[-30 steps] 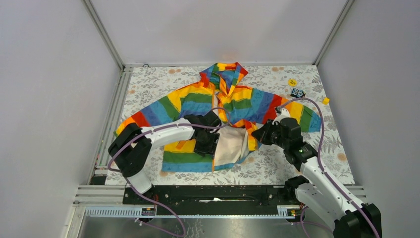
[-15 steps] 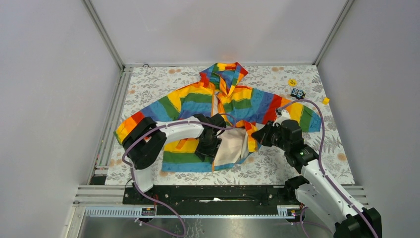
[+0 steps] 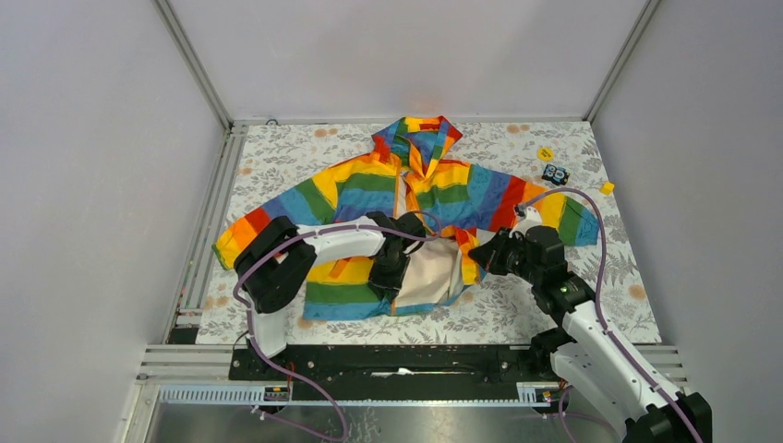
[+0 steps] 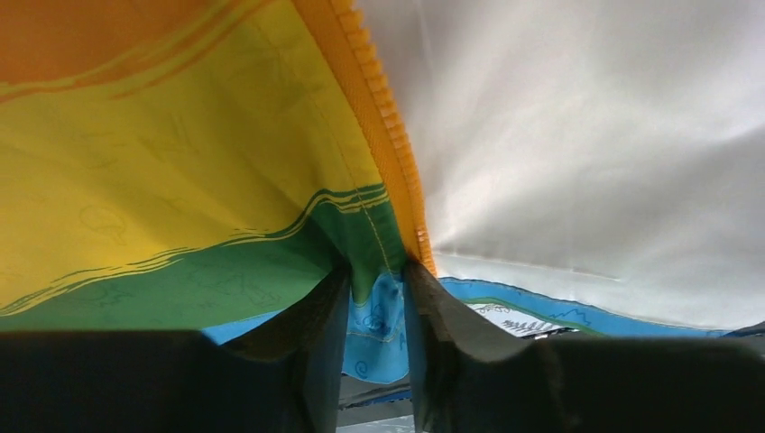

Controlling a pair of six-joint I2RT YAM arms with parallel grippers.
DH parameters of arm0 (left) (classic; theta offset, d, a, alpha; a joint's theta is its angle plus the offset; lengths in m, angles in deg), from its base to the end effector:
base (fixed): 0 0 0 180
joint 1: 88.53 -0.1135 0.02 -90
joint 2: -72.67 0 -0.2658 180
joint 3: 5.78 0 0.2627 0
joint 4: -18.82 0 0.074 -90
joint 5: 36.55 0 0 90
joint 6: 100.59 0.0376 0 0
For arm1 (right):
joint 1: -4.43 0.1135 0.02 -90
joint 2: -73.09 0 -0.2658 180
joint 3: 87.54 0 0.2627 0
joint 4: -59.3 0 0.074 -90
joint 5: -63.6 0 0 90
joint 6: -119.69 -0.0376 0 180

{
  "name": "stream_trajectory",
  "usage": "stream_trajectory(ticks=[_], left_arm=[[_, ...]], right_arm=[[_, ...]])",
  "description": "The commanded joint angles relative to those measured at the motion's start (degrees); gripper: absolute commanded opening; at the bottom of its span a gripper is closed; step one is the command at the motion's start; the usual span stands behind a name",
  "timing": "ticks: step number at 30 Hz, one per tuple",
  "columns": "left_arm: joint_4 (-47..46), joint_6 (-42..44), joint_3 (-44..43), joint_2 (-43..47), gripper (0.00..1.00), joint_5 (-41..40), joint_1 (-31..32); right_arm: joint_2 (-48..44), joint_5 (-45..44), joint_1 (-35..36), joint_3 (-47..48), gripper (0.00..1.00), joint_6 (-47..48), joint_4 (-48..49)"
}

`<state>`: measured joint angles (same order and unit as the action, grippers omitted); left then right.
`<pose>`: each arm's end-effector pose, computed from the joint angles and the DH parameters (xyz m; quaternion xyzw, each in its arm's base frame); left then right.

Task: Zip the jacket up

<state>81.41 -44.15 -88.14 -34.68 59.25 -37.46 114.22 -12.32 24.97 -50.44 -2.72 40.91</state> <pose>0.2120 -0.2685 0.1449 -0.1530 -0.9867 0.0516 0.0185 0.1691 0.0731 0.2277 0.0175 0.8274 0.3372 0.4487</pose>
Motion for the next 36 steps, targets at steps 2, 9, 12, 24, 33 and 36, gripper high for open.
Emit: stream_trajectory(ticks=[2, 9, 12, 24, 33, 36], left_arm=[[-4.7, -2.8, 1.0, 1.3, 0.23, -5.6, 0.3], [-5.3, -3.4, 0.2, 7.8, 0.19, -5.5, -0.2], [-5.8, -3.4, 1.0, 9.6, 0.19, -5.6, -0.9], [-9.6, -3.5, 4.0, 10.8, 0.48, -3.9, -0.9], [-6.5, -5.9, 1.2, 5.3, 0.67, -13.3, 3.7], [-6.5, -5.7, 0.9, 4.1, 0.65, -15.2, 3.8]], right_arm=[[-0.4, 0.9, -0.2, -0.3, 0.00, 0.5, 2.4], [1.1, 1.3, -0.2, 0.0, 0.00, 1.1, 2.4], [1.9, 1.4, -0.2, 0.3, 0.00, 1.3, 2.4], [3.6, 1.9, -0.2, 1.2, 0.00, 0.9, 2.5], [3.5, 2.3, -0.2, 1.5, 0.00, 0.5, 2.5], [3.6, 2.5, -0.2, 1.5, 0.00, 0.4, 2.5]])
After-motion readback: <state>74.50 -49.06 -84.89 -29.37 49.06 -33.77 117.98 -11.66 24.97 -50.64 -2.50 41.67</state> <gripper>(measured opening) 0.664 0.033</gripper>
